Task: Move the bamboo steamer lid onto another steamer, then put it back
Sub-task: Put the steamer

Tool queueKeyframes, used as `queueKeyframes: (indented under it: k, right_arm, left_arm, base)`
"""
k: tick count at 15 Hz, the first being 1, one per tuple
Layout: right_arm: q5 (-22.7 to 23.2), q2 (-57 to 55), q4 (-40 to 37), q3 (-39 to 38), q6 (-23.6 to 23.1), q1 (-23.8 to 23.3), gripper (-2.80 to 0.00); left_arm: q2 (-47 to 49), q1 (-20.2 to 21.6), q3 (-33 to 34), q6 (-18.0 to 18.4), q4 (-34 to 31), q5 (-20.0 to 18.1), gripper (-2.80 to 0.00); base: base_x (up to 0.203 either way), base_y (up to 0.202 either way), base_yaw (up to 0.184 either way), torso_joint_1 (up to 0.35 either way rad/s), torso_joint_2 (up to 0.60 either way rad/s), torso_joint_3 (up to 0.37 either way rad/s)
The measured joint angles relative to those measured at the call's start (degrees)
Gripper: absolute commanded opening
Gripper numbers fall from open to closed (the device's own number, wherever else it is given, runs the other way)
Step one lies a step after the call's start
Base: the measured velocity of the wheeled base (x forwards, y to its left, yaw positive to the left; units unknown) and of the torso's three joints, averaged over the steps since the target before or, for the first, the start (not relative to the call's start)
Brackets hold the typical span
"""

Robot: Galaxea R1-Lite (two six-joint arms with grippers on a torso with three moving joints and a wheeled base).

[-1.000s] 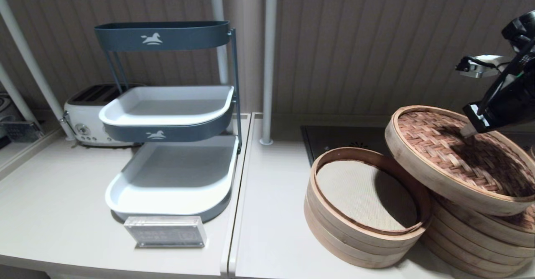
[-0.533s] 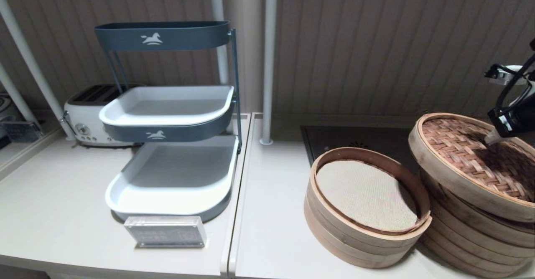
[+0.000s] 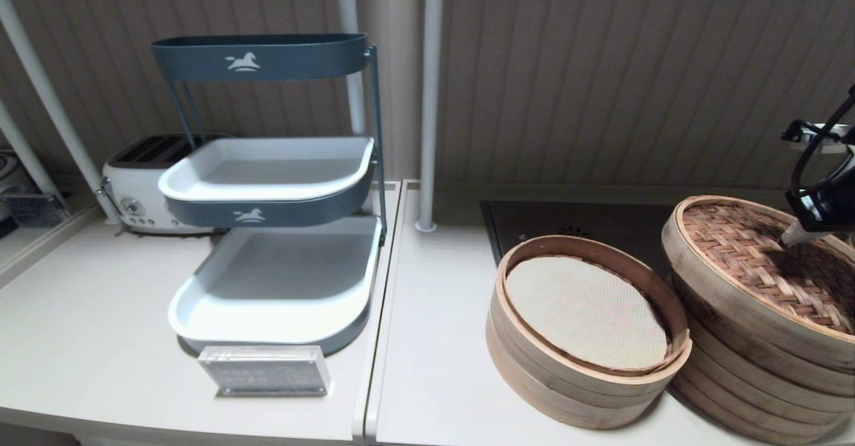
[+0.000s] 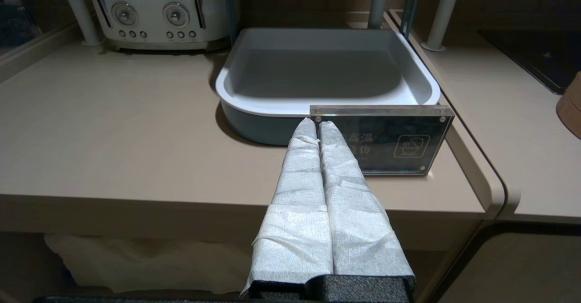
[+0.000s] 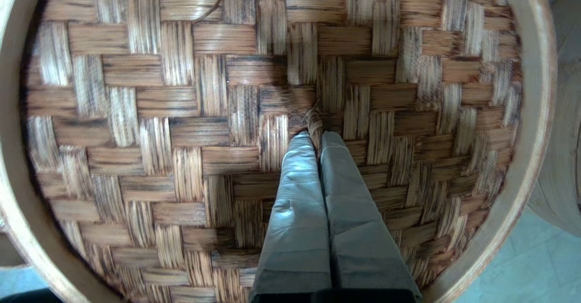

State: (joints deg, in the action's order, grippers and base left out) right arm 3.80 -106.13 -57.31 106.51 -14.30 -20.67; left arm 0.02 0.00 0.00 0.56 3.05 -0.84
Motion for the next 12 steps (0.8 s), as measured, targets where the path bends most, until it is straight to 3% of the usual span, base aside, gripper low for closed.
queueKeyframes:
  k: [12]
  right_arm:
    - [0.8, -1.6, 0.1, 0.4, -0.4, -4.6, -2.80]
  left_arm:
    - [0.0, 0.0, 0.0, 0.0, 0.0, 0.0, -2.80]
  base:
    - [0.000, 0.000, 0.000, 0.000, 0.00, 0.000]
